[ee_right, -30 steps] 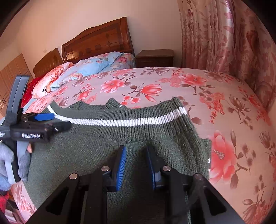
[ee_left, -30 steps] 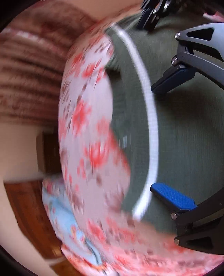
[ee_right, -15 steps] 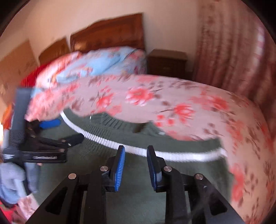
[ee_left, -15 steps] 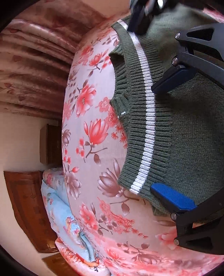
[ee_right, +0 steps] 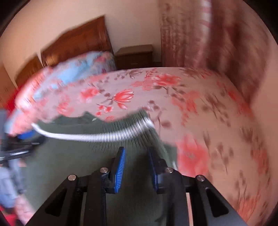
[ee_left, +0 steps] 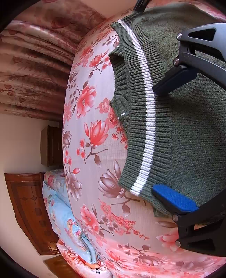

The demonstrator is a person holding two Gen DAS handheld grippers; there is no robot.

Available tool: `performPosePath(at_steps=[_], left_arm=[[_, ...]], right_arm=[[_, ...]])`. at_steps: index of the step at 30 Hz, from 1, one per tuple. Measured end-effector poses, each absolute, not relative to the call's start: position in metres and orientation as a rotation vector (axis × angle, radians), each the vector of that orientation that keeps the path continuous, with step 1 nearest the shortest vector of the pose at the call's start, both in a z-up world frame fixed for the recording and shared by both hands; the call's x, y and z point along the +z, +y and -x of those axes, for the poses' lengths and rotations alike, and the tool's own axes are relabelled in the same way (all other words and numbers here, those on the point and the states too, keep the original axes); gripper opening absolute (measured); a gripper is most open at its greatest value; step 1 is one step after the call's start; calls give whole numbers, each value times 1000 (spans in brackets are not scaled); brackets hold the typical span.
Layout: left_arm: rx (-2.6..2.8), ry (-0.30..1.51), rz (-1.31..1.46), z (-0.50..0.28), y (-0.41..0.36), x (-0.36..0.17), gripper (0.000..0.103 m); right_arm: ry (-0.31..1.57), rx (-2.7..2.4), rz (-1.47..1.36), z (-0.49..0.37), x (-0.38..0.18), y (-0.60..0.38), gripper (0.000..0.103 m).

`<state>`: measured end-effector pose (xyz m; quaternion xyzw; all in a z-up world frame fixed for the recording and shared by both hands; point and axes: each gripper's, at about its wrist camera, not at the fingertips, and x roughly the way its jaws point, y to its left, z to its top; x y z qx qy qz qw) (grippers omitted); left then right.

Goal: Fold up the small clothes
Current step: 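Grasp the folded sweater edge with the right gripper and lift it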

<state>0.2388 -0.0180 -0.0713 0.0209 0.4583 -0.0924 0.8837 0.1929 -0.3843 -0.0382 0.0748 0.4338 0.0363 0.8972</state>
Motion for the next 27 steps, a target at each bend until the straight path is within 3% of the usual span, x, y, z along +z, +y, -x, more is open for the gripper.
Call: performPosePath(at_steps=[4, 11, 13, 15, 16, 27], left_arm=[[-189, 953, -47, -239, -18, -71, 103], [-188, 954, -52, -239, -18, -72, 103], [-187, 954, -55, -239, -19, -72, 103], [-187, 954, -55, -239, -19, -72, 103], [-187, 953, -55, -239, -19, -72, 103], [-168, 948, -44, -239, -16, -71, 103]], right_arm=[[848, 174, -229, -113, -28, -397, 29], [906, 226, -594, -10, -80, -418, 31], [916, 248, -645, -9, -89, -418, 40], [922, 247, -638, -15, -91, -412, 66], [911, 262, -641, -20, -92, -409, 68], [788, 227, -860, -57, -102, -427, 67]])
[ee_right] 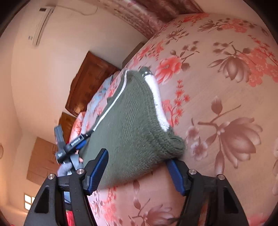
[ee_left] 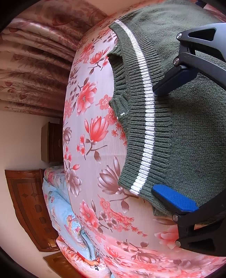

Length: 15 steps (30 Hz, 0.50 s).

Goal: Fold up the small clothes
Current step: 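Grasp the folded sweater edge with the right gripper and lift it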

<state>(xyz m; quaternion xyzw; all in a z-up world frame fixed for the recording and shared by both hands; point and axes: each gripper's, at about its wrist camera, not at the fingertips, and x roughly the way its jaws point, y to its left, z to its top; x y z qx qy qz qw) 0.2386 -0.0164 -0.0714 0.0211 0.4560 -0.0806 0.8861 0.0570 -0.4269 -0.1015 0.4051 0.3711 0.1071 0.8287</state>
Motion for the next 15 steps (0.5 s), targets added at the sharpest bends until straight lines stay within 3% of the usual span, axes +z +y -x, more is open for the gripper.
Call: performPosePath(at_steps=[11, 15], left_arm=[[-173, 949, -43, -240, -17, -71, 103], [-173, 951, -45, -241, -18, -72, 103]], right_arm=[[769, 111, -961, -54, -105, -447, 55], [795, 153, -920, -64, -103, -435, 58]])
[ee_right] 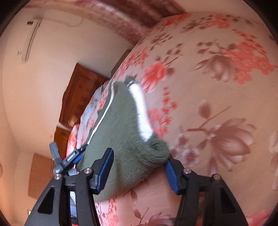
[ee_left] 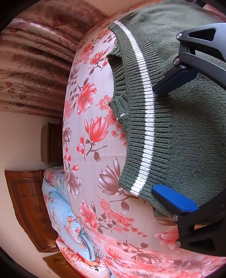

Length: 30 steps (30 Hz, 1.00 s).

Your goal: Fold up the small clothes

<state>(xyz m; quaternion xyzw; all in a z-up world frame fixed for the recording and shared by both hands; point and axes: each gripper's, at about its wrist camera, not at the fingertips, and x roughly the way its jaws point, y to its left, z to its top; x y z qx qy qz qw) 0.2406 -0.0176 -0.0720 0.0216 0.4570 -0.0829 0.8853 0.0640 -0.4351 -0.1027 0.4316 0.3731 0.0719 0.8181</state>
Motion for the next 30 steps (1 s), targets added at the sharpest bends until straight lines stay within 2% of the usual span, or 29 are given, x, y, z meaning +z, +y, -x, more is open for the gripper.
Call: performPosePath(at_steps=[5, 10, 11, 12, 15, 20, 23, 30], left_arm=[[-174, 950, -44, -241, -18, -72, 103], [-159, 948, -33, -241, -16, -72, 103], [-156, 947, -30, -241, -15, -72, 103], [-155, 947, -29, -241, -15, -72, 103], [-149, 938, -41, -239, -16, -70, 103], [-201, 880, 23, -204, -27, -44, 103], [-223, 826, -103, -162, -56, -28, 103], [-322, 943, -271, -94, -78, -70, 103]], right_arm=[[839, 188, -837, -89, -97, -411, 58], [782, 105, -930, -106, -100, -427, 48], [780, 103, -923, -108, -100, -428, 44], [784, 96, -888, -110, -99, -426, 30], [733, 127, -862, -100, -94, -426, 20], [684, 145, -777, -86, -77, -426, 19], [663, 136, -747, -79, -70, -430, 19], [640, 143, -680, -74, -58, -422, 19]])
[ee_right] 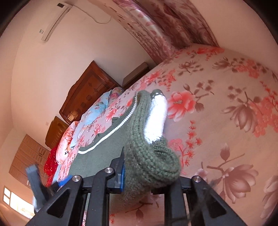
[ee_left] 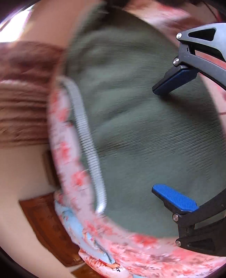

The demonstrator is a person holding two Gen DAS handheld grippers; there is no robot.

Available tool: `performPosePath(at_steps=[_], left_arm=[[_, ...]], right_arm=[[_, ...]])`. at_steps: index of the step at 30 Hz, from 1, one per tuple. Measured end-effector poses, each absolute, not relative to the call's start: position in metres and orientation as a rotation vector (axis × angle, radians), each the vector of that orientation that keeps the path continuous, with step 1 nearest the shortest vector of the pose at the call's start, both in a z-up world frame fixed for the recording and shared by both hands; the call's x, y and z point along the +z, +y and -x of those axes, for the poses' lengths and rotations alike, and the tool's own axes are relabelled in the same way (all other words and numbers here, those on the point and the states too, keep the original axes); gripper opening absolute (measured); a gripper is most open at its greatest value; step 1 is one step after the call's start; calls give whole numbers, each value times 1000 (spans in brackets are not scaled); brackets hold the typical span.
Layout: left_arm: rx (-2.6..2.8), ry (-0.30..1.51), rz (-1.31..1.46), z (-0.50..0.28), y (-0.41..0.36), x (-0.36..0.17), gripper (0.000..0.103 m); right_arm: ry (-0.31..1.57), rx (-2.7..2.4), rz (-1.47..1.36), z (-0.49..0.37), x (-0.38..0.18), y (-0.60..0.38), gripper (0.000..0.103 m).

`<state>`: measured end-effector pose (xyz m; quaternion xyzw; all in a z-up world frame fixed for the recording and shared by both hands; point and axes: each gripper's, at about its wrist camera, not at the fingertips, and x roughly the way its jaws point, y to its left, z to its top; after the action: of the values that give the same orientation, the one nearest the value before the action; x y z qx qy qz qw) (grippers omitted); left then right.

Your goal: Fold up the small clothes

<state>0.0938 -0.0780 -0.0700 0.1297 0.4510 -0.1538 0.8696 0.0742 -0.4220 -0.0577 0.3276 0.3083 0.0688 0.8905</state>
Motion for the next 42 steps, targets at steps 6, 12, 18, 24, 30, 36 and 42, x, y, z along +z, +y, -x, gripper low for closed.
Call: performPosePath(at_steps=[6, 12, 18, 24, 30, 36, 42], left_arm=[[-344, 896, -253, -80, -51, -58, 103], [-313, 863, 247, -101, 69, -17, 103], [-408, 888, 656, -107, 154, -21, 103], [-510, 964, 749, -109, 145, -38, 103], [-686, 1099, 713, -134, 91, -33, 103], [-749, 1221, 660, -171, 32, -44, 103], [-697, 1242, 508, -180, 6, -51, 10]], right_arm=[[582, 157, -490, -76, -19, -386, 19], [506, 214, -120, -86, 24, -288, 20], [525, 336, 436, -89, -13, -140, 21], [542, 363, 689, -73, -64, -102, 23], [446, 328, 700, -60, -52, -109, 20], [400, 334, 709, -46, -50, -110, 19], [453, 360, 584, -38, -33, -146, 30]])
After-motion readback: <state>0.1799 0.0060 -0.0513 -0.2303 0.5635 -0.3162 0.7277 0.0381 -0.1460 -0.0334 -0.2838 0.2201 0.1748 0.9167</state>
